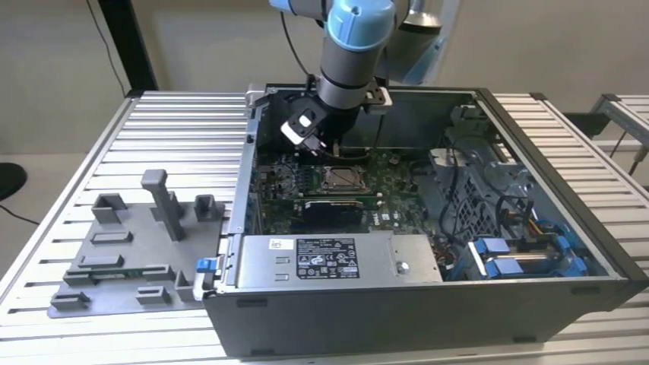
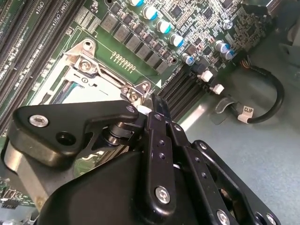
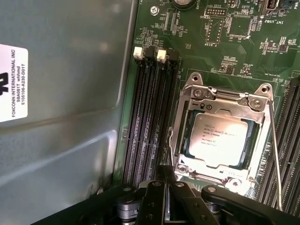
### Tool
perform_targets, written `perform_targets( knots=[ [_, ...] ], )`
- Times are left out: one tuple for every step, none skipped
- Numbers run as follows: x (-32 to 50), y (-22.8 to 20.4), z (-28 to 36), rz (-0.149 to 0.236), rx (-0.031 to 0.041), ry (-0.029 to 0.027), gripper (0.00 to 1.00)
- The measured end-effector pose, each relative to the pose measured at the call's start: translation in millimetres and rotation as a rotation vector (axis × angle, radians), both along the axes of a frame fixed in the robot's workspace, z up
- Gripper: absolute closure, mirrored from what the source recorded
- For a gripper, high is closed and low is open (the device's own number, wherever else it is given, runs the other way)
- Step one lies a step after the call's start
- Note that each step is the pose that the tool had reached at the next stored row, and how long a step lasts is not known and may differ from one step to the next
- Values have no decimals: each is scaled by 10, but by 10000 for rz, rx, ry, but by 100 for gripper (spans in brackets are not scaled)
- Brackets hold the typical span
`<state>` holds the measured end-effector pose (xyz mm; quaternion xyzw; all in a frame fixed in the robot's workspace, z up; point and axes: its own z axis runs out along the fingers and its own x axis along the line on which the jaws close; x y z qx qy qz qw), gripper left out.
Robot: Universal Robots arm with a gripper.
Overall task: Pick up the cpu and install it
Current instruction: 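Install the first cpu locking lever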
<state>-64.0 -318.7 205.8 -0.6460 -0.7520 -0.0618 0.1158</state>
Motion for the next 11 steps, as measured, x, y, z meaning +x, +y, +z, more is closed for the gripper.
perform_targets(
  knots=[
    [4,1,-2,0,0,0,100],
    [7,2,-4,-1,-1,0,100],
    [12,3,-6,-1,-2,0,100],
    [17,3,-8,-1,-2,0,100],
    [23,4,-10,-1,-3,0,100],
    [29,4,-12,-1,-3,0,100],
    [35,4,-14,-2,-3,0,100],
    [43,4,-15,-1,-6,0,100],
    [50,5,-16,-1,-9,0,100],
    [56,5,-17,-1,-12,0,100],
    [62,5,-18,-1,-15,0,100]
  ],
)
